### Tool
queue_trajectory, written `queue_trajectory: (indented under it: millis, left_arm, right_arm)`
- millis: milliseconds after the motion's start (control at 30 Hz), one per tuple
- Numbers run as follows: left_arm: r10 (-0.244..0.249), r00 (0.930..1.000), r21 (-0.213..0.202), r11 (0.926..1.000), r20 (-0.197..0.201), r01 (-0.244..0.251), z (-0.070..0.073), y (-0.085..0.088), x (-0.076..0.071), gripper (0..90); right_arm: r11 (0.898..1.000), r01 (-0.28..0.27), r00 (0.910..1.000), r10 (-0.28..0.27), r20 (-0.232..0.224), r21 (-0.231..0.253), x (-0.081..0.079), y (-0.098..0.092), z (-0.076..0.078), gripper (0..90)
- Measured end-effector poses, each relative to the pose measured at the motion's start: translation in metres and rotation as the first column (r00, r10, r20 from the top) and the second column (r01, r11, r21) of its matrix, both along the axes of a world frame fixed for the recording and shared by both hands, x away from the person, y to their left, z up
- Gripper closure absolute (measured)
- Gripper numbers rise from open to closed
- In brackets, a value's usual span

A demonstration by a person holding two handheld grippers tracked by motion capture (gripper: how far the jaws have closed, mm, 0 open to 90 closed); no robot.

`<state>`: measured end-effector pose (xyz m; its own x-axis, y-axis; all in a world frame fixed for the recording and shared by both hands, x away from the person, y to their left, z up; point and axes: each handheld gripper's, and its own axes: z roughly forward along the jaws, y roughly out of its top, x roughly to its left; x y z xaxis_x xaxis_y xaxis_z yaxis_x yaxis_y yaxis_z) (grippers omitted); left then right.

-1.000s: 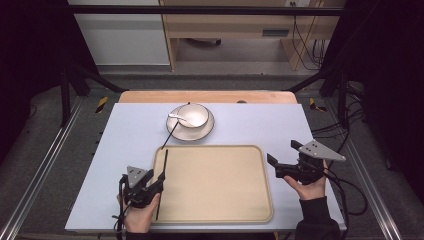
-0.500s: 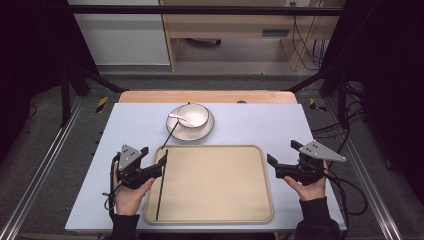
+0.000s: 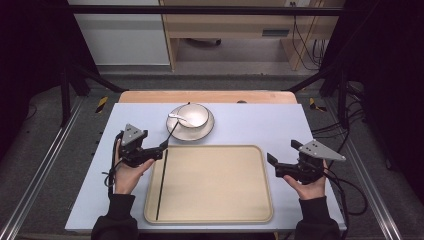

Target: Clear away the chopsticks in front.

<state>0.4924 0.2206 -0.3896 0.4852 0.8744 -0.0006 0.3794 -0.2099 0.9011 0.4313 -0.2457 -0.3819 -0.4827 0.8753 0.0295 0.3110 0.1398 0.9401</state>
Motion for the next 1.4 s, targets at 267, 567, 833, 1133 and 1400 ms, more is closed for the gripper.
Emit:
queue_trajectory:
  millis: [267,567,833,1133,1400]
  left_arm:
    - [-0.007,0.9980,0.064,0.9979,-0.064,0.011,-0.013,-0.003,0.027,17.5]
    - [-0.019,0.9925,0.168,0.9850,-0.121,0.039,-0.017,-0.016,0.061,19.4]
    - [-0.010,0.9870,0.237,0.9703,-0.160,0.048,-0.026,-0.028,0.085,25.5]
    - [0.010,0.9821,0.279,0.9592,-0.188,0.044,-0.038,-0.035,0.106,35.0]
    - [0.022,0.9773,0.270,0.9621,-0.211,0.037,-0.047,-0.039,0.117,50.2]
  right_arm:
    - [1.000,0.001,1.0000,-0.002,-0.006,-0.007,0.002,0.001,-0.002,6.2]
    - [1.000,0.004,0.9999,-0.004,-0.011,-0.011,0.003,0.002,-0.002,6.4]
    - [1.000,0.002,0.9999,-0.002,-0.010,-0.011,0.004,0.001,-0.002,6.4]
    - [1.000,-0.002,0.9999,0.002,-0.012,-0.013,0.005,0.002,-0.003,6.4]
    - [1.000,-0.002,0.9999,0.002,-0.011,-0.012,0.005,0.001,-0.002,6.6]
